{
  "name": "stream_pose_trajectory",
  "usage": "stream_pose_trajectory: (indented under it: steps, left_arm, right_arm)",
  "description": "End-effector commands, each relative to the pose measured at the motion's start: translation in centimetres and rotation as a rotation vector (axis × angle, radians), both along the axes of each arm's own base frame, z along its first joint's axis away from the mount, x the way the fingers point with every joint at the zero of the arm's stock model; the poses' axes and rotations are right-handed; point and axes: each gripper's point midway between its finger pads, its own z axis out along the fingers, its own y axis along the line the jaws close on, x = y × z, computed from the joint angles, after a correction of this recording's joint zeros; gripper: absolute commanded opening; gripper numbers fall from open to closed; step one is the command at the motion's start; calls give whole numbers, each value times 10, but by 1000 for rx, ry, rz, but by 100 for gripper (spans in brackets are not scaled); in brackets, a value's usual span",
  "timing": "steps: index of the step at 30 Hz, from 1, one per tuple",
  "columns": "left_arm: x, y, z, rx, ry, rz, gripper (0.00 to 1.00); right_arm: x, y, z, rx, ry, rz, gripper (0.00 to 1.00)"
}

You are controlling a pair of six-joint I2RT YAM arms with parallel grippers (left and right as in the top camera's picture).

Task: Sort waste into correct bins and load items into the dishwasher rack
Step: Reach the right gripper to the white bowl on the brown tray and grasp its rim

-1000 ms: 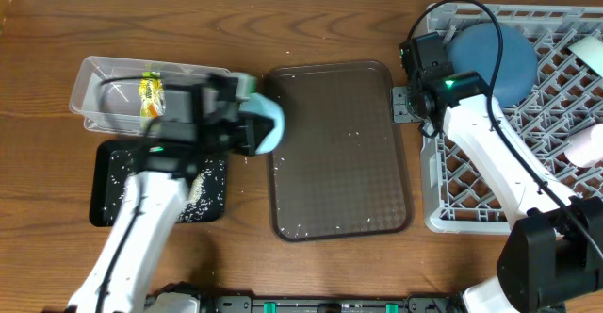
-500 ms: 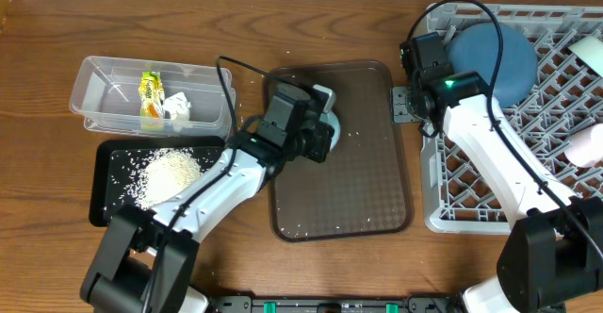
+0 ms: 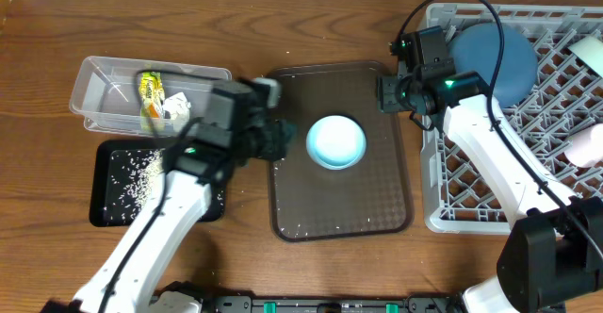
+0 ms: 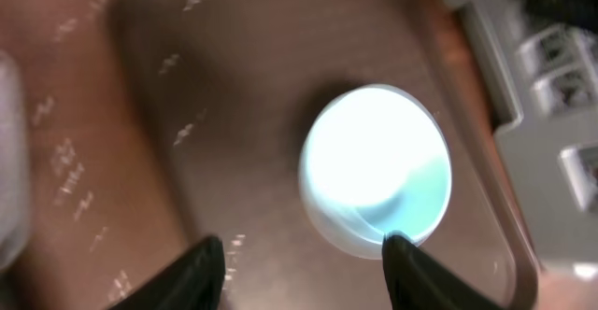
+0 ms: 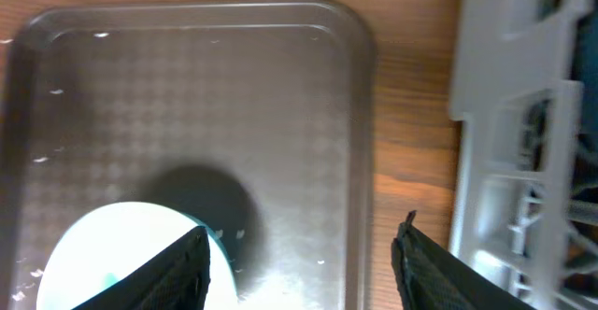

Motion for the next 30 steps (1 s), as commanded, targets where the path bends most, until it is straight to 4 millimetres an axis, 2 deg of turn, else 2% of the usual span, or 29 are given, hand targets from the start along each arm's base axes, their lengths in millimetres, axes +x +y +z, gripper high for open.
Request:
stream_pose_trajectory:
  steps: [1, 5, 7, 13, 17, 24, 27, 30]
  left_arm:
    - [-4, 27, 6, 13, 26, 71, 57]
    - [-13, 55, -4, 34, 105, 147, 57]
    - [-13, 61, -7, 36, 120, 165, 57]
    - [-12, 62, -7, 35, 118, 171, 58]
    - [-12, 62, -7, 35, 118, 171, 58]
    - [-12, 62, -7, 35, 118, 171, 58]
    - [-12, 62, -7, 35, 118, 171, 58]
    - [-12, 62, -7, 35, 118, 171, 58]
  right_arm:
    - [-9, 24, -5, 44, 24, 108, 60]
    - [-22, 35, -16, 27, 51, 155, 59]
    - [-31, 38, -27, 18, 76, 168, 59]
    - [-54, 37, -64, 3, 127, 185, 56]
    - [-59, 34, -81, 1, 127, 180, 54]
    - [-60, 34, -85, 3, 121, 180, 53]
    - [-60, 34, -85, 3, 122, 180, 46]
    - [-59, 33, -85, 1, 117, 178, 45]
